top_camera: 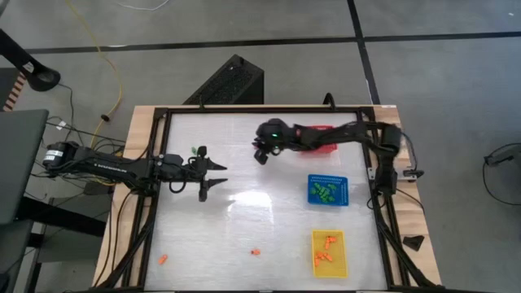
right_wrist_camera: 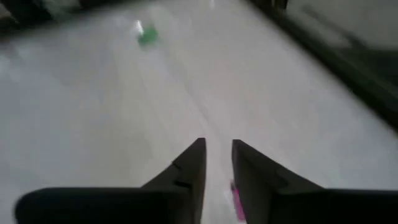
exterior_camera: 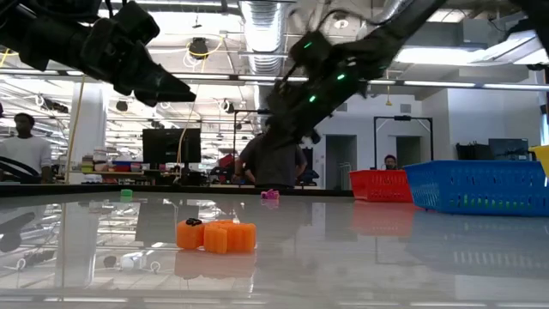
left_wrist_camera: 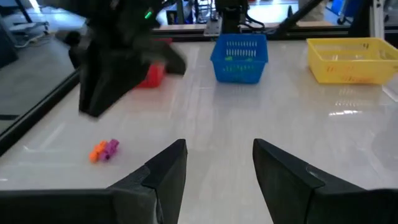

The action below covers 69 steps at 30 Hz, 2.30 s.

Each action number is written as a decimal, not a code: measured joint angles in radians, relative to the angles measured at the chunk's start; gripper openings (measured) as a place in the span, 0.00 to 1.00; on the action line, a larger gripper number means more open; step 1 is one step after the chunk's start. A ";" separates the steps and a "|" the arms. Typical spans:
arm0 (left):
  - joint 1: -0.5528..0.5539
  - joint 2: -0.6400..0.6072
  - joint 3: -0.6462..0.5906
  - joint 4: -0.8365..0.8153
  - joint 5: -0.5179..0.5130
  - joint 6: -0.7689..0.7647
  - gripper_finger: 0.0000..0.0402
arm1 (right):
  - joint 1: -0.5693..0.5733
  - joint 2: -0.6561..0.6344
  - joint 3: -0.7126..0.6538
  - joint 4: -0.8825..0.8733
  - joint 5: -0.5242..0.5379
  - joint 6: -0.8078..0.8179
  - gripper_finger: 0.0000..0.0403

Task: Sort Halloween decoration
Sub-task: Put the orange skeleton toy into the yellow basket

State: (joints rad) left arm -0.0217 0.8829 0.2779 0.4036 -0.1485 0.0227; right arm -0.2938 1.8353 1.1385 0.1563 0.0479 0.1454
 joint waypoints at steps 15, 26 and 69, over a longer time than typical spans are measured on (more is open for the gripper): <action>0.010 0.000 0.000 -0.111 0.015 -0.078 0.43 | -0.071 0.234 0.293 -0.331 0.004 -0.038 0.51; 0.010 0.000 0.000 -0.115 0.048 -0.091 0.43 | -0.041 0.269 0.293 -0.334 0.148 0.012 0.45; 0.006 0.000 0.001 -0.162 0.192 -0.098 0.43 | 0.161 -0.134 0.290 -0.631 -0.035 -0.040 0.05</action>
State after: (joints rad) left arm -0.0158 0.8833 0.2787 0.2411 0.0433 -0.0753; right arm -0.1326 1.7017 1.4288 -0.4752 0.0132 0.1049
